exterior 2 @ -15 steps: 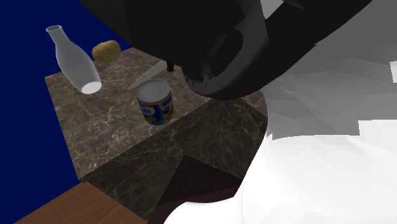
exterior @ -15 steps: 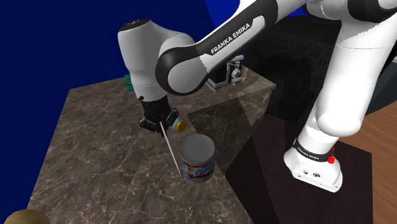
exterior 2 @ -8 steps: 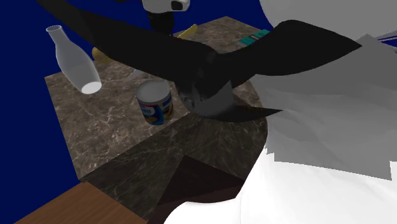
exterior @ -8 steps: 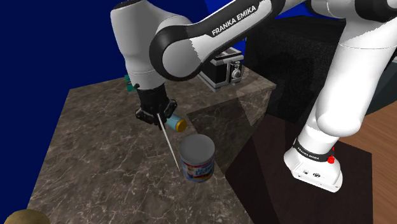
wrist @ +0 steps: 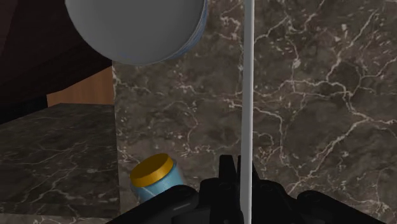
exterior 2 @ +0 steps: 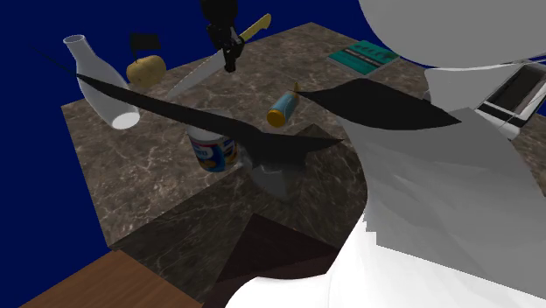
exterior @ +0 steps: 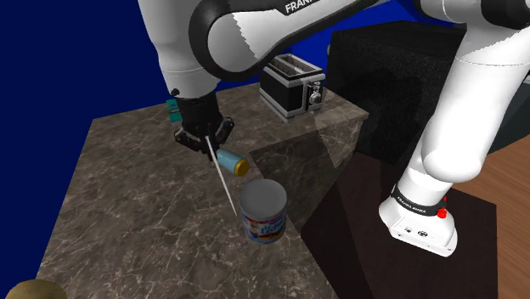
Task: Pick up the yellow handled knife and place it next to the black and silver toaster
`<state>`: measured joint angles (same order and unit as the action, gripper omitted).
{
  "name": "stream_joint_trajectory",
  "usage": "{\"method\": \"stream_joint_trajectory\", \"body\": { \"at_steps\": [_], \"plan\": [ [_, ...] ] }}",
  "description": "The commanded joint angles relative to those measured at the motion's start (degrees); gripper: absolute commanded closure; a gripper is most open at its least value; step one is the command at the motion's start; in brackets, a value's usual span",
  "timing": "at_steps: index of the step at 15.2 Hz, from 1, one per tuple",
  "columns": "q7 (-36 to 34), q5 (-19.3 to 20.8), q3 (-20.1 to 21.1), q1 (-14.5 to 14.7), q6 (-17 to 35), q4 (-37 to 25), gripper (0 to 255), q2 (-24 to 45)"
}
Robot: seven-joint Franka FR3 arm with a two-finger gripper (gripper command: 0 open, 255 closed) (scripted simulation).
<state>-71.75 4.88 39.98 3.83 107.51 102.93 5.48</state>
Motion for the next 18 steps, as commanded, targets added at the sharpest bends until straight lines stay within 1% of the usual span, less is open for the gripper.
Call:
{"method": "stream_joint_trajectory", "body": {
  "at_steps": [1, 10, 18],
  "plan": [
    [0.1, -0.2, 0.0, 0.0, -1.5, -1.3, 255, -0.2],
    [0.3, -0.3, 0.2, 0.2, -8.4, -8.2, 255, -0.2],
    [0.0, 0.4, 0.5, 0.8, -14.9, -15.6, 255, 0.9]
  ]
}}
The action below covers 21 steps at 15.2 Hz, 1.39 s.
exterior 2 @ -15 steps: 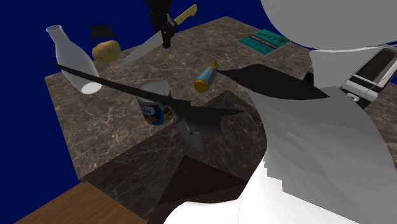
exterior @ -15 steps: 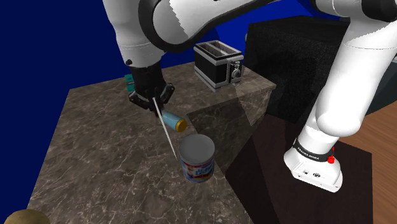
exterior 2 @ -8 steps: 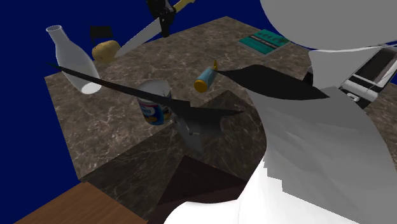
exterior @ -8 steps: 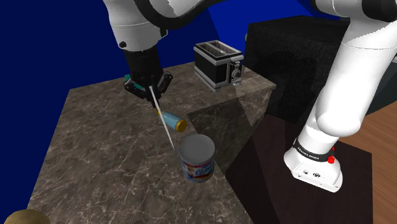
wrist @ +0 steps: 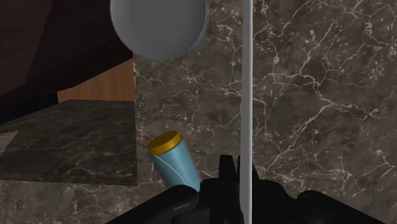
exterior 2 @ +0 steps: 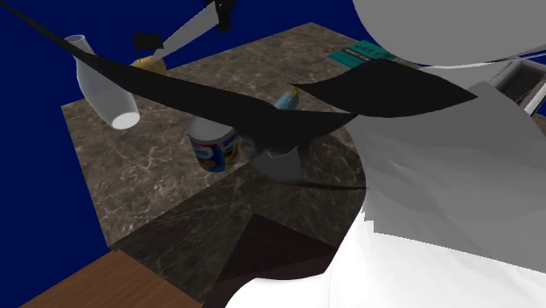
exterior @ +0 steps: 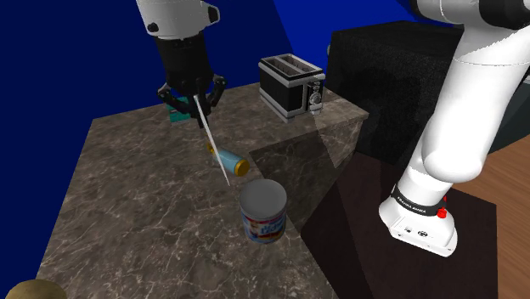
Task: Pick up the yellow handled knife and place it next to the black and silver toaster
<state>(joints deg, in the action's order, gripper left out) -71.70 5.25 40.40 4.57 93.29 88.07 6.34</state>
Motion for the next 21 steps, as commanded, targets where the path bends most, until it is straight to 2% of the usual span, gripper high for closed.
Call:
{"method": "stream_joint_trajectory", "body": {
  "at_steps": [1, 2, 12, 21],
  "plan": [
    [-0.1, 0.2, 0.1, 0.2, -1.5, -1.8, 255, 0.3],
    [-0.1, 0.2, 0.1, 0.2, -1.7, -1.9, 255, 0.4],
    [12.0, 1.4, -5.0, -6.5, -2.4, -5.7, 255, 3.3],
    [20.8, 5.1, -8.8, -10.0, -5.7, -17.0, 255, 11.9]
  ]
}}
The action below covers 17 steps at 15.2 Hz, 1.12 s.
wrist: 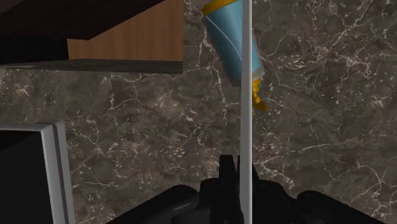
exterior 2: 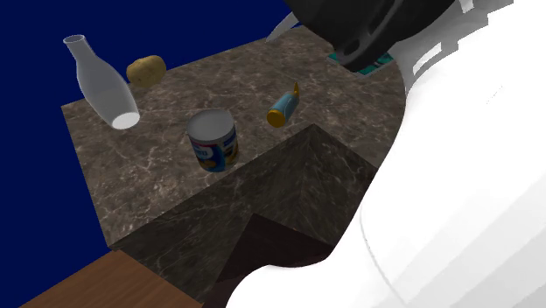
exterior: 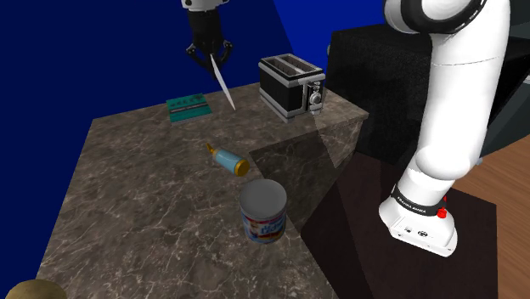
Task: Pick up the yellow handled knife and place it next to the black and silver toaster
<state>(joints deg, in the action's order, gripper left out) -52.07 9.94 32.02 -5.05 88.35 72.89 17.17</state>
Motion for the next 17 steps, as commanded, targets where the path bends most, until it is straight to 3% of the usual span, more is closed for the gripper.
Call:
{"method": "stream_joint_trajectory", "body": {
  "at_steps": [1, 5, 8, 17],
  "plan": [
    [2.1, 1.0, -0.8, -0.6, -1.4, -3.7, 255, 2.4],
    [5.9, 3.6, -2.5, -0.6, -4.8, -13.4, 255, 8.9],
    [9.1, 6.1, -4.0, 0.7, -9.2, -25.0, 255, 16.0],
    [8.5, 4.0, -3.4, -3.4, 1.2, -9.4, 255, 11.0]
  ]
}}
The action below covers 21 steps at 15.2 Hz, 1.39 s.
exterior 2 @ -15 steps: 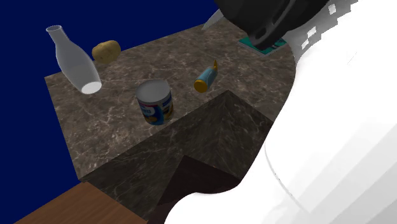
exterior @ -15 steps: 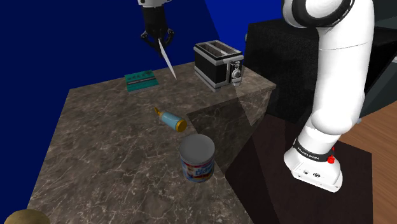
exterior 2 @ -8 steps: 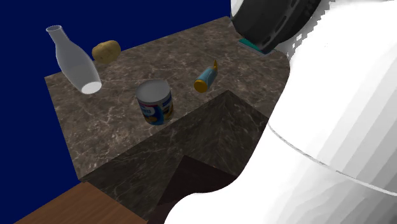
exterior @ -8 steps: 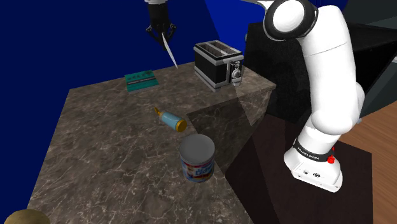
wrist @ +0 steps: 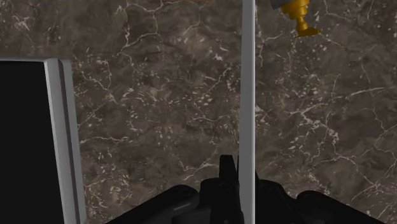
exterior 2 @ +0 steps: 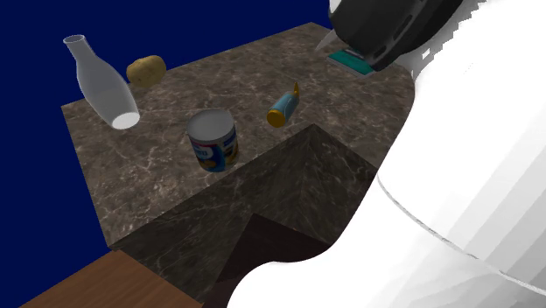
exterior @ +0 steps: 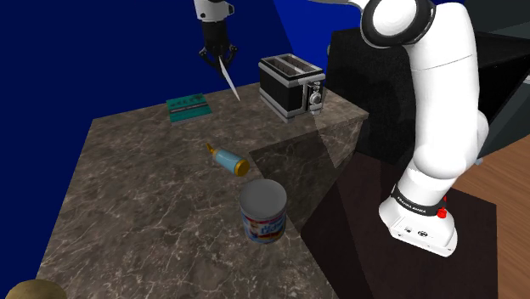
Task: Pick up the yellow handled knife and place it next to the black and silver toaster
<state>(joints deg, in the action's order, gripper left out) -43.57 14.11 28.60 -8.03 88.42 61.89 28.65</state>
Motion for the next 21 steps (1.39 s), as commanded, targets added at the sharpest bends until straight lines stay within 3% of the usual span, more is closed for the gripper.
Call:
{"method": "stream_joint_trajectory", "body": {
  "at_steps": [1, 21],
  "plan": [
    [-0.1, -0.3, 0.1, -0.7, 2.1, 2.9, 255, -0.8],
    [-1.2, -0.5, -0.2, -3.4, 18.3, 20.6, 255, -2.1]
  ]
}}
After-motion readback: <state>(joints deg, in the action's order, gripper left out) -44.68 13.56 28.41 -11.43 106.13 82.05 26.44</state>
